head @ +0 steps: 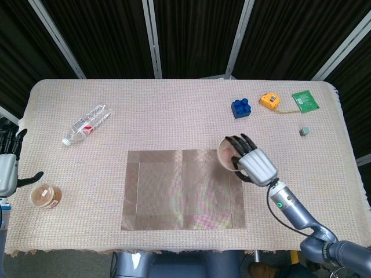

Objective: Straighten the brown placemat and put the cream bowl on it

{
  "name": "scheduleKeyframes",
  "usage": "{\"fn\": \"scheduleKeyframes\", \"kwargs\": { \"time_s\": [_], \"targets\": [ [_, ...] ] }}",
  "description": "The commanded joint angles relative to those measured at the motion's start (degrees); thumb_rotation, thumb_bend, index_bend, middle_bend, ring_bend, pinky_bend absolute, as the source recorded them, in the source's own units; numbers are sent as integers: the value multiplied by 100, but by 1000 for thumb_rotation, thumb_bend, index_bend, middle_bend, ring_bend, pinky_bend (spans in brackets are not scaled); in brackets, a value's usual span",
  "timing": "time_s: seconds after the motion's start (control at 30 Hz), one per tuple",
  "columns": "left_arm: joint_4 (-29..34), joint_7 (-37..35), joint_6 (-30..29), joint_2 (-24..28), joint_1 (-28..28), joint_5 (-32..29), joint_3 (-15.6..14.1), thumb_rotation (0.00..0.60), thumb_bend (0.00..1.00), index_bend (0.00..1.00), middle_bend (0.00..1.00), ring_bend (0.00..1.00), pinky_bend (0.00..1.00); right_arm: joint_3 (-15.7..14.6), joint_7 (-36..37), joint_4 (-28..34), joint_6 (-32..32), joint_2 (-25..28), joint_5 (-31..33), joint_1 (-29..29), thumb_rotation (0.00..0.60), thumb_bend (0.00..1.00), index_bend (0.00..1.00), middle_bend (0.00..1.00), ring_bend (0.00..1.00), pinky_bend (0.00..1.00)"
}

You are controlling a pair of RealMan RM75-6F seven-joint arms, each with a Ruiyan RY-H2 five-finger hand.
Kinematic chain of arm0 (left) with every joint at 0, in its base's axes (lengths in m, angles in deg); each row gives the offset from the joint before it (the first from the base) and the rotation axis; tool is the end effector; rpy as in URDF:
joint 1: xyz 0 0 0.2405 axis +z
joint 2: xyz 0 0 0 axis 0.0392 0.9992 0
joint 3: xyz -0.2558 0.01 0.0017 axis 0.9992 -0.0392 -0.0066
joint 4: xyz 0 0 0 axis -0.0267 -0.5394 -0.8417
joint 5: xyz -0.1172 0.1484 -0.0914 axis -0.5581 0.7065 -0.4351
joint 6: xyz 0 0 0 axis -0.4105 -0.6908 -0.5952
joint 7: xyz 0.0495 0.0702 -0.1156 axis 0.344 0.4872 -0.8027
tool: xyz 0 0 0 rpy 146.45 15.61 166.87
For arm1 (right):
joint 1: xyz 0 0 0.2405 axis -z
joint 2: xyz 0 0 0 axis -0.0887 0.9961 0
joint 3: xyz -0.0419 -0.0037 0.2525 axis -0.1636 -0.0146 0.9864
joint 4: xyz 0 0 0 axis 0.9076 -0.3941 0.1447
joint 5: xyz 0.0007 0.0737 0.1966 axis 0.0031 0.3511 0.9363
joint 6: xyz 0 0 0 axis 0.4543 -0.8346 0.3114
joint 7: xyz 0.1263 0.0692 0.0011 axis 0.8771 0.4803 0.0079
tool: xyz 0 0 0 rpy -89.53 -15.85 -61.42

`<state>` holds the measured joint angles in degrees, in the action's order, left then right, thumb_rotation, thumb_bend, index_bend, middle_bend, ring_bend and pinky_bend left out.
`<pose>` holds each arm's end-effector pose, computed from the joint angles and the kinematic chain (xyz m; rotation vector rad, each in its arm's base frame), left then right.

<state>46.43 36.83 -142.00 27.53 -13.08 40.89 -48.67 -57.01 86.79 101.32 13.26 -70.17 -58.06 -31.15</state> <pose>-0.2768 0.2488 0.1760 -1.2791 -0.8384 -0.8424 -0.1827 -0.3233 0.0455 2.0073 -0.5652 1.1170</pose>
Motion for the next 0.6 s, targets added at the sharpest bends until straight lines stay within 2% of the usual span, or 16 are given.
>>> {"fn": "scheduleKeyframes", "kwargs": {
  "time_s": [0.03, 0.2, 0.47, 0.6],
  "targets": [
    [-6, -37, 28, 23, 6, -15, 15, 600, 40, 0, 0, 0, 0, -145, -104, 373, 227, 68, -433, -450, 600, 330, 668, 0, 0, 0],
    [-39, -108, 101, 54, 12, -68, 34, 600, 40, 0, 0, 0, 0, -76, -367, 411, 699, -262, -466, -805, 600, 330, 667, 0, 0, 0],
    [-108, -230, 225, 122, 29, -148, 71, 600, 42, 0, 0, 0, 0, 25, -967, 29, 1355, -1095, -275, -1245, 600, 330, 668, 0, 0, 0],
    [-99, -276, 225, 152, 49, -146, 88, 600, 40, 0, 0, 0, 0, 36, -1170, -113, 1499, -1343, -163, -1322, 600, 331, 668, 0, 0, 0]
  ]
}}
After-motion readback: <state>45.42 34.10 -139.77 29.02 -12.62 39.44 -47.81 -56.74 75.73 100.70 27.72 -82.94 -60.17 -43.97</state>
